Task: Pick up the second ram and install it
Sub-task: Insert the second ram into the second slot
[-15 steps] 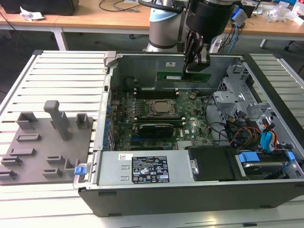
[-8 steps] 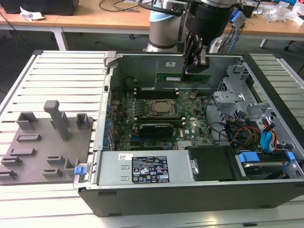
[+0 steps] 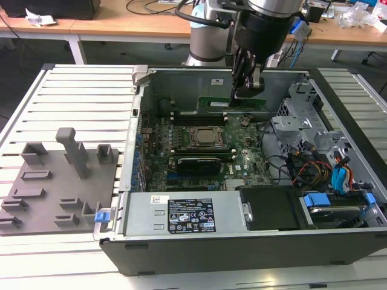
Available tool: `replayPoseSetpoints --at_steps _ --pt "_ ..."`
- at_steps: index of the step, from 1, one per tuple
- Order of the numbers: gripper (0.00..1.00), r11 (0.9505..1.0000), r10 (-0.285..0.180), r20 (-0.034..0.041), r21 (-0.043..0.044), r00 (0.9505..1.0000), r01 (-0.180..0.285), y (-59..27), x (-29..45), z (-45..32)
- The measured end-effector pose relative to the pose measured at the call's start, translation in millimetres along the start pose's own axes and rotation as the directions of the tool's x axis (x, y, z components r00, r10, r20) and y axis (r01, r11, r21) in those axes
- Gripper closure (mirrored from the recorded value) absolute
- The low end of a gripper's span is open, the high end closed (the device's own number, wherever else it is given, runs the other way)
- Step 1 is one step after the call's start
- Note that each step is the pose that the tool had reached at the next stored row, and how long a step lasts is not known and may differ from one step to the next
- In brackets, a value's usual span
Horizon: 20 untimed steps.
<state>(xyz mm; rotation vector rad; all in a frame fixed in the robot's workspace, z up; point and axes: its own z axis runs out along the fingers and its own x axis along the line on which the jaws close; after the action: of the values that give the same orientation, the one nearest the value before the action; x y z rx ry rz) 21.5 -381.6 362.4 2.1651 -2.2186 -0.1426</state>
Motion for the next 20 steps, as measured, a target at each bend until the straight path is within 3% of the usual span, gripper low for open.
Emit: replayPoseSetpoints --at_steps 7,20 --pt "0.86 1.0000 0.000 0.0001 0.0000 1.0000 0.000 -0.5 0.2 5.6" --pt "0.86 1.0000 0.000 0.0001 0.0000 1.0000 0.000 -2.3 1.0 27.7"
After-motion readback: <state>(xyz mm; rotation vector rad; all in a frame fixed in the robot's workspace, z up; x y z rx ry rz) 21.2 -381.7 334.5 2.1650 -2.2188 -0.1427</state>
